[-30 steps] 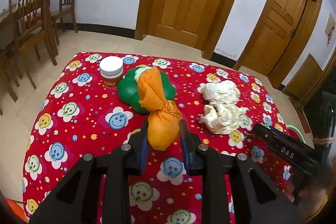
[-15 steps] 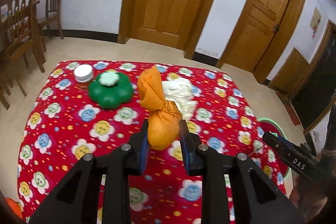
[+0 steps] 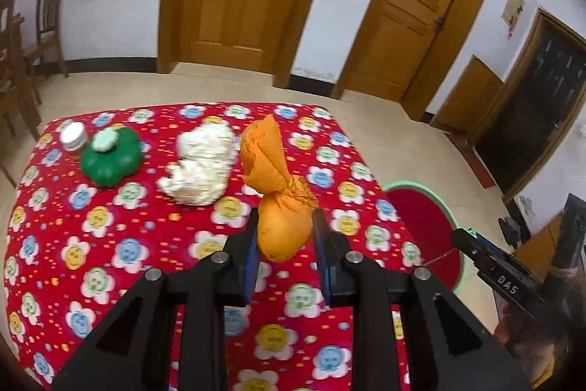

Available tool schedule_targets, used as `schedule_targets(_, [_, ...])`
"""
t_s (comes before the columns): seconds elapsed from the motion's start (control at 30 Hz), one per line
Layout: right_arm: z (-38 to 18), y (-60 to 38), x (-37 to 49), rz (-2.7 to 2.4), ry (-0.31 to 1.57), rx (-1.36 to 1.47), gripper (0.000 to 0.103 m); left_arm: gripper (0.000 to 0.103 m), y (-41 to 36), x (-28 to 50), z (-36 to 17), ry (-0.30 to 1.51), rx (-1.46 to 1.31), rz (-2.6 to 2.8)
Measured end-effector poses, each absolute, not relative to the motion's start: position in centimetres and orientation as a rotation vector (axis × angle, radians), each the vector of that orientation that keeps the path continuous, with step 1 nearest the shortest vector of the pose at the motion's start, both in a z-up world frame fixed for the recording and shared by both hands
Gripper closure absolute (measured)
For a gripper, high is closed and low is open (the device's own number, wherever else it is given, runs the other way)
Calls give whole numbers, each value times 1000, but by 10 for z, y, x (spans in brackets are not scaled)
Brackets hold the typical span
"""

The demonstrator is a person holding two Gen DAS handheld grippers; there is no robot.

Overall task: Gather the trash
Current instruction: 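Drop the orange bundle into the bucket with the left tool while the right tool drops the toy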

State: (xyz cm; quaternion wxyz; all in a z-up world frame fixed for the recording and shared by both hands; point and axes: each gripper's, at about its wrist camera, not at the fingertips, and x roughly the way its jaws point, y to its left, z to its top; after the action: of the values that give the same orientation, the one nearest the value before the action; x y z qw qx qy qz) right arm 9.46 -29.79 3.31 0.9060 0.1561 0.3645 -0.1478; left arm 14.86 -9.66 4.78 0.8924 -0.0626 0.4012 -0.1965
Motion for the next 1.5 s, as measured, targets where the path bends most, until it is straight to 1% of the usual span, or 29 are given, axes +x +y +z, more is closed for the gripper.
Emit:
schedule_targets(0.3, [6,-349,79,-363,778,395,52,77,-145,151,42,856,-97,-468])
schedule_targets(0.63, [-19,-379,80,-353,799,477,51,77,-197,161,33,895,-56,-546])
schedule_targets(0.77, [-20,-390,78,-354,782,498,50,77,-214,163,32,894,-43,-566])
schedule_targets(0.83, [-20,-394,76,-355,775,507,49,77,-222,163,30,894,-34,-579])
schedule_targets(0.87, [-20,-397,74,-357,769,511,46,77,-226,163,30,895,-32,-586])
schedule_targets(1.33, [-6,-427,38,-448,704,562,45,77,-294,153,11,928,26,-742])
schedule_targets(1.4, [-6,-430,36,-456,699,572,45,75,-302,152,10,936,40,-756])
schedule_targets(1.5, [-5,-436,31,-467,691,584,45,68,-311,151,7,952,54,-771])
